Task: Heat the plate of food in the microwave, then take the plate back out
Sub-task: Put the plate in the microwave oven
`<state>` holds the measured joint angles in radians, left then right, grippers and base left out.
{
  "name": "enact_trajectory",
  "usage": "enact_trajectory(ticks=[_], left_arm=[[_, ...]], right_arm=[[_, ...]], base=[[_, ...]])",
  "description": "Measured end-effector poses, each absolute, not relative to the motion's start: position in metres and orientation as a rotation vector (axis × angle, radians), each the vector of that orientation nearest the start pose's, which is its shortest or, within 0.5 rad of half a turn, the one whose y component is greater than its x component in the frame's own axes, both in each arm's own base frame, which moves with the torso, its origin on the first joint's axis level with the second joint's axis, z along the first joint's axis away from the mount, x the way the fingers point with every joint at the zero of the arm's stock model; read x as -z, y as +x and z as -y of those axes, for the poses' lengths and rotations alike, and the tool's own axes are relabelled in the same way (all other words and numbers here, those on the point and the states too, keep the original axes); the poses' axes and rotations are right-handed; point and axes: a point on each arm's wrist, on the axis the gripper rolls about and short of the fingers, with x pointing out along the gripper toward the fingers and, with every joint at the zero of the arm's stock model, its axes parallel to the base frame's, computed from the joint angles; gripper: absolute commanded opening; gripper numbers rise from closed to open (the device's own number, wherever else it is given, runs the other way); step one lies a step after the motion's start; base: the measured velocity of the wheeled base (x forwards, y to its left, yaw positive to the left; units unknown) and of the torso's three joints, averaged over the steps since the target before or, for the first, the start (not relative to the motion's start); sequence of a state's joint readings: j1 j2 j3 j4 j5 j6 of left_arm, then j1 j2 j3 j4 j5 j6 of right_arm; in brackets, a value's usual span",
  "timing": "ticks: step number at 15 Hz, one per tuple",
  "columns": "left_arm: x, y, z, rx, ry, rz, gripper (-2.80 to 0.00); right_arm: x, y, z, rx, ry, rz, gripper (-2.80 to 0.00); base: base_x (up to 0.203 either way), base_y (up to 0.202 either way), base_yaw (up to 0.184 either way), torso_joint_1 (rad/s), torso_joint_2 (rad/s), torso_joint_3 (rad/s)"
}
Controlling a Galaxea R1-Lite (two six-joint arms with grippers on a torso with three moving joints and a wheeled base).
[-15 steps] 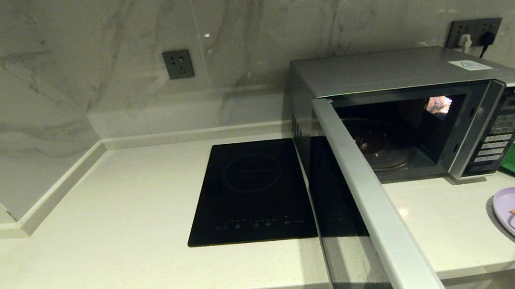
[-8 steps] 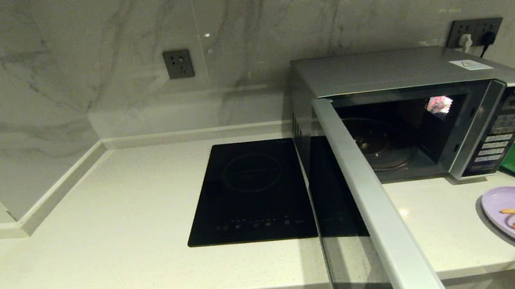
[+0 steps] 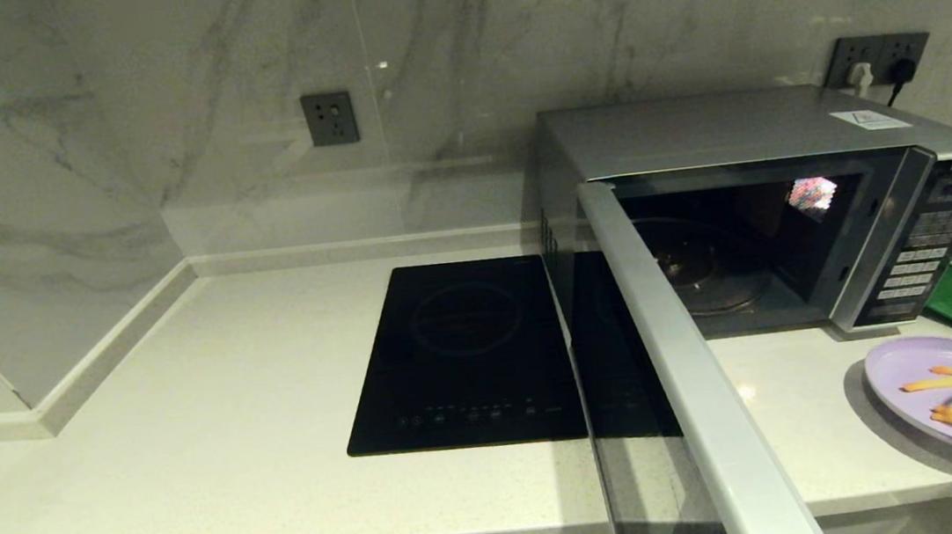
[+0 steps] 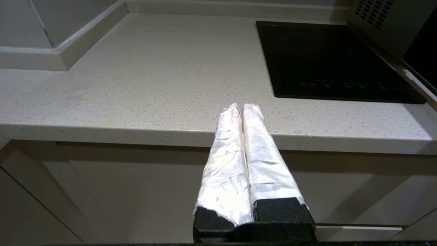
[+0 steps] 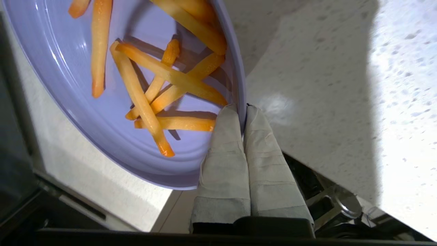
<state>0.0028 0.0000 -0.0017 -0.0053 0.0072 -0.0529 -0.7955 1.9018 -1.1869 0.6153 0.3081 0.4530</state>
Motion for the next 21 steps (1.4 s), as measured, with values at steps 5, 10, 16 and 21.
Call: enact_trajectory(ticks=[5,10,16,21], left_arm=[[-0.077,-0.023,0.000,-0.010,-0.053,0.008,-2.80],[-0.076,-0.023,0.000,-0.010,-0.053,0.007,-2.80],[-0.077,-0.023,0.000,-0.010,-0.053,0.008,-2.80],[-0.076,-0.023,0.000,-0.010,-0.053,0.007,-2.80]], right_arm=[[-0.145,0.212,0.189,0.525,1.067,-1.093,-2.80],[-0.164,0.229,0.140,0.403,1.031,-1.108,-2.80],[-0.184,0.268,0.073,0.375,0.999,-1.122,-2.80],[-0.187,0.306,0.051,0.387,1.044,-1.060,-2.80]], base=[[0.000,0.000,0.000,0.000,0.00,0.000],[0.000,0.000,0.000,0.000,0.00,0.000],[0.000,0.000,0.000,0.000,0.00,0.000],[0.000,0.000,0.000,0.000,0.00,0.000]])
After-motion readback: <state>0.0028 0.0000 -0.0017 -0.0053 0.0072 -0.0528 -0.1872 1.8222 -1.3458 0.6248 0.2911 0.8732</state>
